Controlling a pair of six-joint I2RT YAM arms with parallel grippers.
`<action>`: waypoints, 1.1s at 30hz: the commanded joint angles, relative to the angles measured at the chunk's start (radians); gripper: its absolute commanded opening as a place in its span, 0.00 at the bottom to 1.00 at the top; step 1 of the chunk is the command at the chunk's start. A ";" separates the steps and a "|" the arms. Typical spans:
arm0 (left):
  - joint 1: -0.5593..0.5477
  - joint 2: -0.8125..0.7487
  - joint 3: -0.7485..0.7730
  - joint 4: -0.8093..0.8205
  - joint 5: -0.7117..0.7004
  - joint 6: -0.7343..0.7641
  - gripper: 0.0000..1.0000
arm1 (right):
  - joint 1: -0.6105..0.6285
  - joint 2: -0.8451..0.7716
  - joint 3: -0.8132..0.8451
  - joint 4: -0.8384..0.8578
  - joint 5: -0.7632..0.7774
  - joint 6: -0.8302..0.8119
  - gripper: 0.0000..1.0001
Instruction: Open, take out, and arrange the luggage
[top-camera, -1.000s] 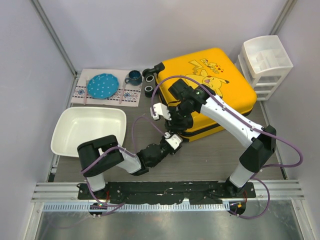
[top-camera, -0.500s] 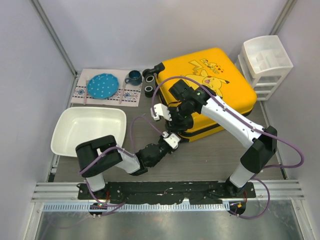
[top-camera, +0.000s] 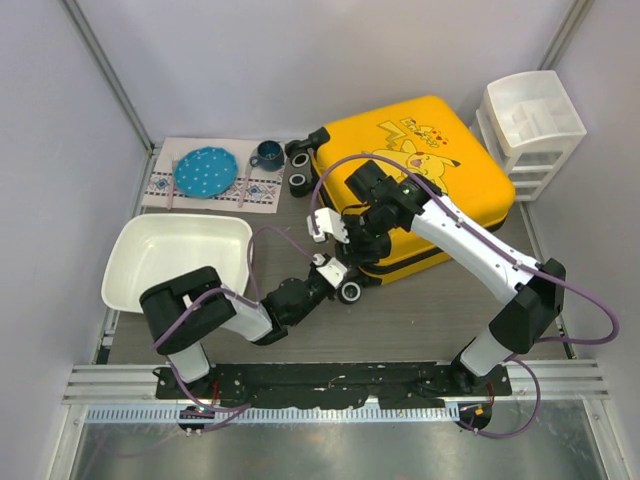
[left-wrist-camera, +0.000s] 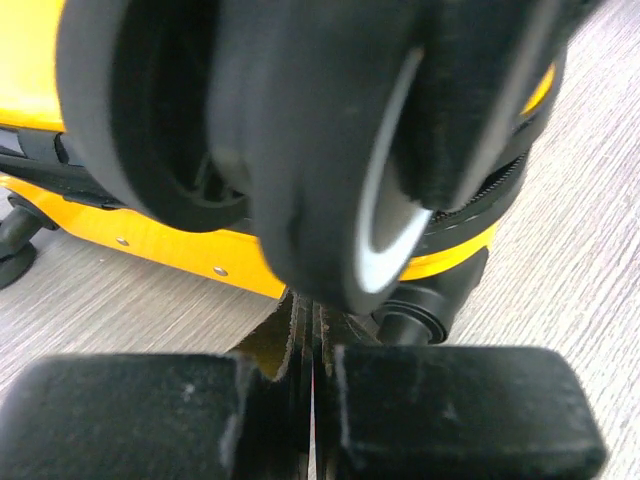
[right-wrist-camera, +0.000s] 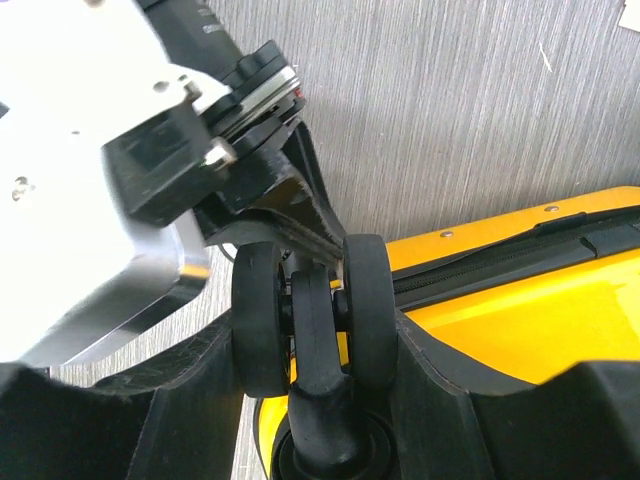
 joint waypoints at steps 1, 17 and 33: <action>0.062 -0.031 0.004 0.278 -0.016 -0.016 0.00 | -0.021 -0.132 0.022 -0.055 -0.017 0.101 0.01; 0.340 0.111 0.153 0.278 0.111 -0.073 0.00 | -0.021 -0.233 -0.109 -0.090 -0.031 0.125 0.01; 0.590 0.227 0.328 0.262 0.159 -0.113 0.00 | -0.033 -0.454 -0.316 -0.227 0.044 0.208 0.01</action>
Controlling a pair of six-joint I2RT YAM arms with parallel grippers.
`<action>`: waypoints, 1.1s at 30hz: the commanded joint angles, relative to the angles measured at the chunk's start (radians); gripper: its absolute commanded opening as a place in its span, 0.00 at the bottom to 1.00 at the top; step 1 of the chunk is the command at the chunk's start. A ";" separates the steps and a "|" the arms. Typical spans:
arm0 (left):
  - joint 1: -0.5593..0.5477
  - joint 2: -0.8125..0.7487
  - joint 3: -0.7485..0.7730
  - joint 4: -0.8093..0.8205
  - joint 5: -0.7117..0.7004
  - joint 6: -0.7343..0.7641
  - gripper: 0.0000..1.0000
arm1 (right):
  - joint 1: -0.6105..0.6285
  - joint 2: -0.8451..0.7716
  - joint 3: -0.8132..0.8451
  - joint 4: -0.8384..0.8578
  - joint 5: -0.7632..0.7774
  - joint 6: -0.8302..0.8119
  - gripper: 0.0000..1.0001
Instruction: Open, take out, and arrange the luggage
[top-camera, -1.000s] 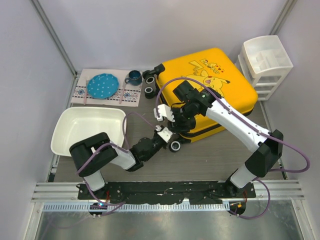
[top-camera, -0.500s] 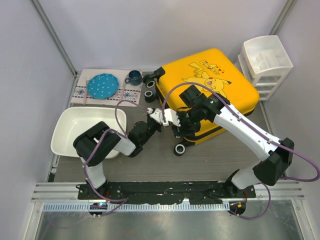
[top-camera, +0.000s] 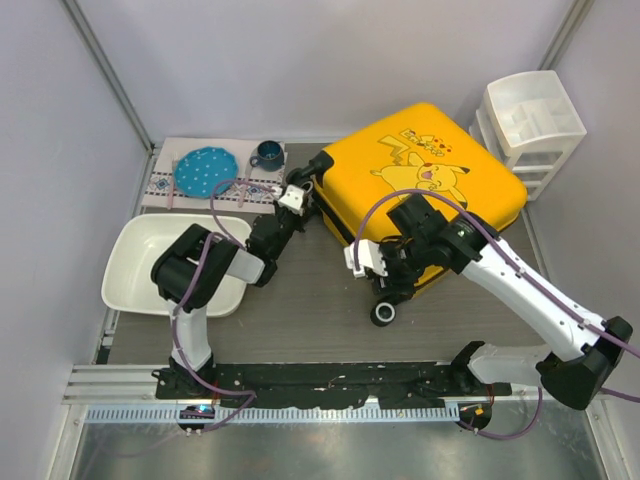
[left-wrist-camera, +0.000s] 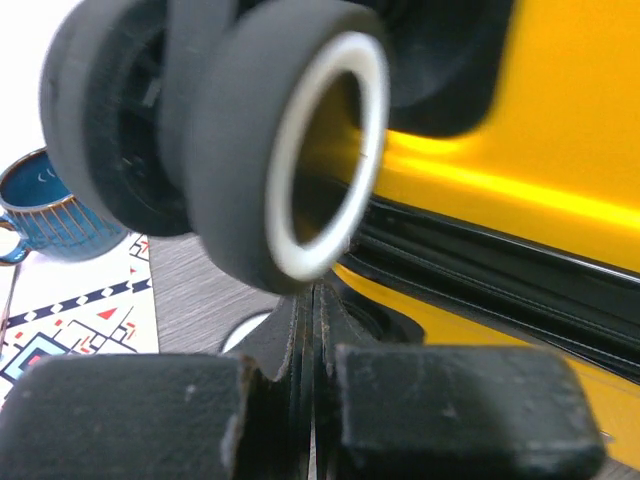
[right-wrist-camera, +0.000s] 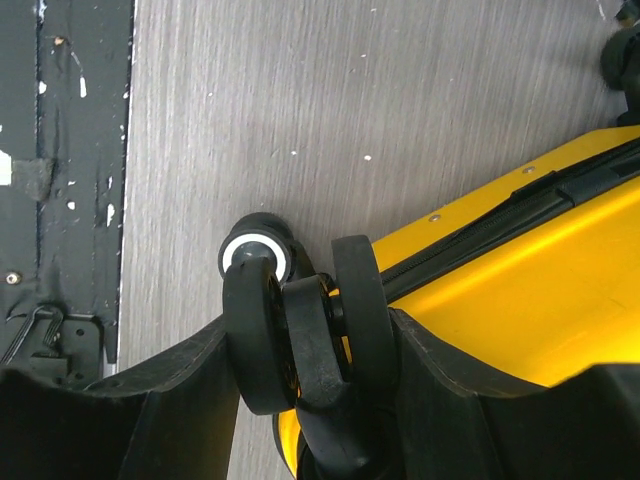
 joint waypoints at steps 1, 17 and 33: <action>0.072 -0.001 0.045 0.272 -0.044 -0.037 0.00 | -0.030 -0.120 -0.040 -0.219 0.045 0.209 0.01; 0.199 0.080 0.152 0.289 0.228 -0.043 0.00 | -0.045 -0.208 -0.115 -0.289 0.107 0.233 0.01; 0.297 0.177 0.340 0.291 0.620 0.001 0.51 | -0.044 -0.255 -0.146 -0.273 0.142 0.279 0.01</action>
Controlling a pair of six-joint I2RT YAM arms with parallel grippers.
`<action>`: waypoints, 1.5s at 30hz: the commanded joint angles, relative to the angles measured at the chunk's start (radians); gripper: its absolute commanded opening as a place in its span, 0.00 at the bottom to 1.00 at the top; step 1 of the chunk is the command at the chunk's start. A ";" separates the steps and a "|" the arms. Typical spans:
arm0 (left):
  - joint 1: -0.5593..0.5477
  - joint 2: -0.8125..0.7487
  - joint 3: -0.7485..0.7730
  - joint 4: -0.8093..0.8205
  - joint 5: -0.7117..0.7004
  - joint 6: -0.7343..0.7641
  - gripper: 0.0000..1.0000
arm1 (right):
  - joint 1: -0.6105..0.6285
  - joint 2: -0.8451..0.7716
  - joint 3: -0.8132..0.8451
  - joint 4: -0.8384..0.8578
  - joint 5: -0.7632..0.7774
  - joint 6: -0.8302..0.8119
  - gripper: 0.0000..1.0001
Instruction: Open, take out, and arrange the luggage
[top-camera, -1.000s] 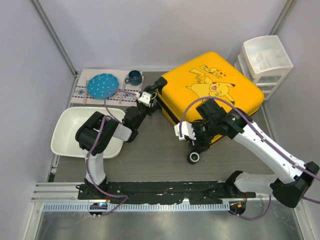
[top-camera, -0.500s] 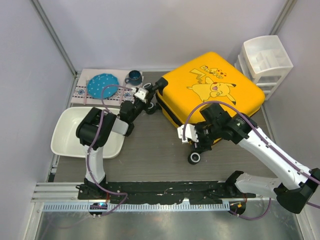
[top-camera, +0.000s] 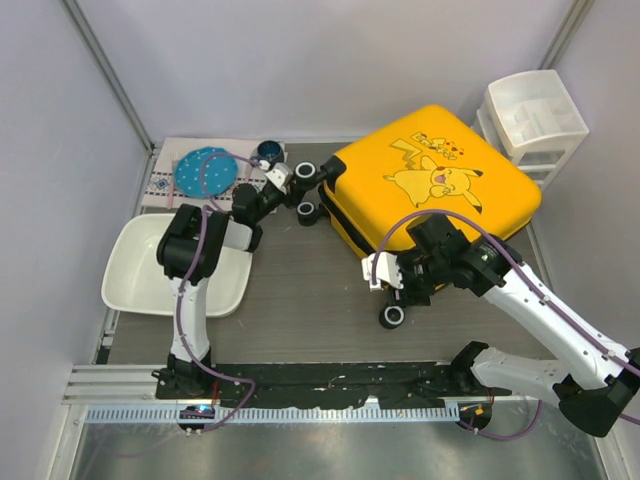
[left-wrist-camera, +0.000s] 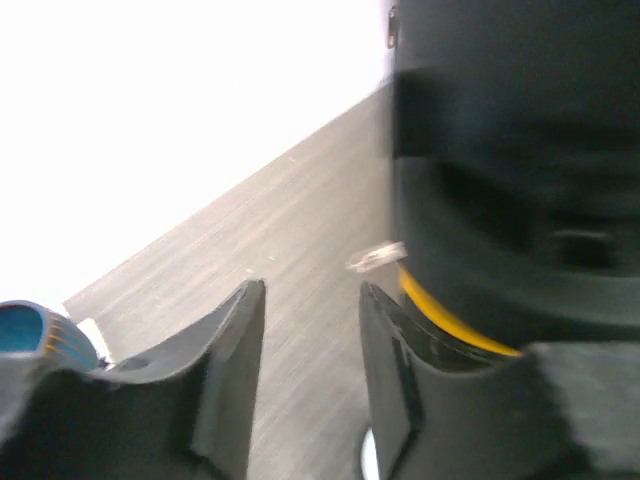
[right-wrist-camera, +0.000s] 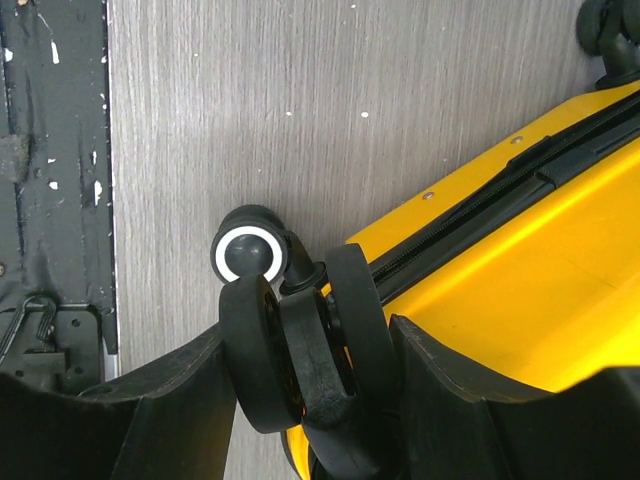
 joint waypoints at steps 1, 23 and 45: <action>0.068 -0.065 -0.013 0.280 0.001 0.029 0.60 | -0.029 -0.042 0.033 -0.286 0.058 0.268 0.12; 0.028 -0.319 0.888 -2.181 0.249 0.337 0.99 | -0.535 -0.077 0.308 -0.094 0.326 0.846 0.80; -0.126 -0.087 1.108 -2.291 0.032 0.348 0.72 | -0.969 0.059 -0.031 0.060 0.569 0.779 0.65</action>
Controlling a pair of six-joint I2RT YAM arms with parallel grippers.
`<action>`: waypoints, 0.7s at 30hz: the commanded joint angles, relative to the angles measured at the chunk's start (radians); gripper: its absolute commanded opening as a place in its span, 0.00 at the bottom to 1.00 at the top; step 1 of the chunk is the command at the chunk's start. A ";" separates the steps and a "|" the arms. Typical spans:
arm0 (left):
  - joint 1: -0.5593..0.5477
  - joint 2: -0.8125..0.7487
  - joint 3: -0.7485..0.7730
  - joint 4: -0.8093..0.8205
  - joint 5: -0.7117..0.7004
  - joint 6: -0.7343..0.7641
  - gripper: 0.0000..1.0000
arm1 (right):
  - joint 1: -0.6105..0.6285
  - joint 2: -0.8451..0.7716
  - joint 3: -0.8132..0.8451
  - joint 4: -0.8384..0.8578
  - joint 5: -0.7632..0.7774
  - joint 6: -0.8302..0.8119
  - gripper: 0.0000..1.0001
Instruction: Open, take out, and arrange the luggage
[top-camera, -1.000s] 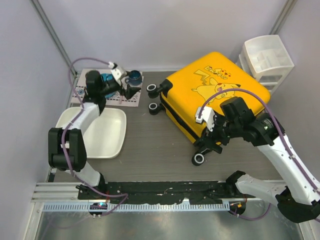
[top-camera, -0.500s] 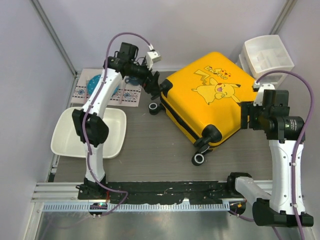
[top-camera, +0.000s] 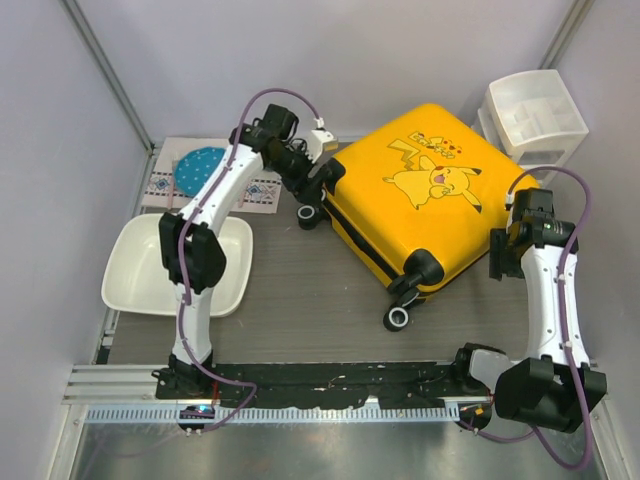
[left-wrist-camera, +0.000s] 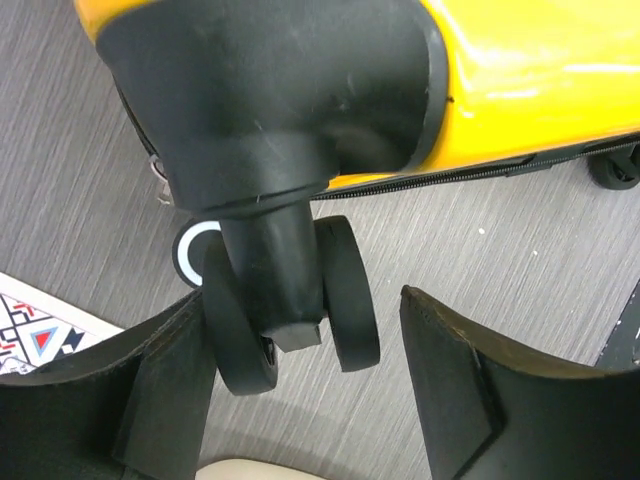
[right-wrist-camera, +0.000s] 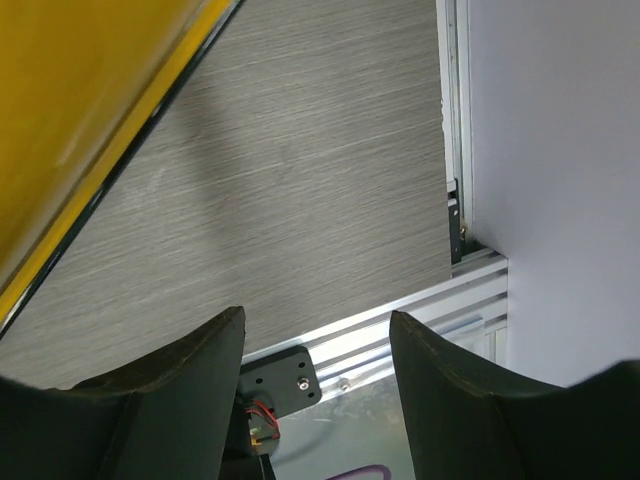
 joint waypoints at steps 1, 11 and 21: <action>-0.020 -0.038 -0.003 0.088 -0.026 -0.077 0.60 | -0.050 0.007 -0.051 0.155 -0.013 -0.035 0.64; -0.028 -0.195 -0.347 0.114 -0.029 -0.130 0.00 | -0.072 0.119 -0.068 0.397 -0.228 -0.144 0.52; -0.071 -0.532 -0.802 0.234 0.054 -0.220 0.00 | 0.063 0.378 0.056 0.586 -0.481 -0.121 0.45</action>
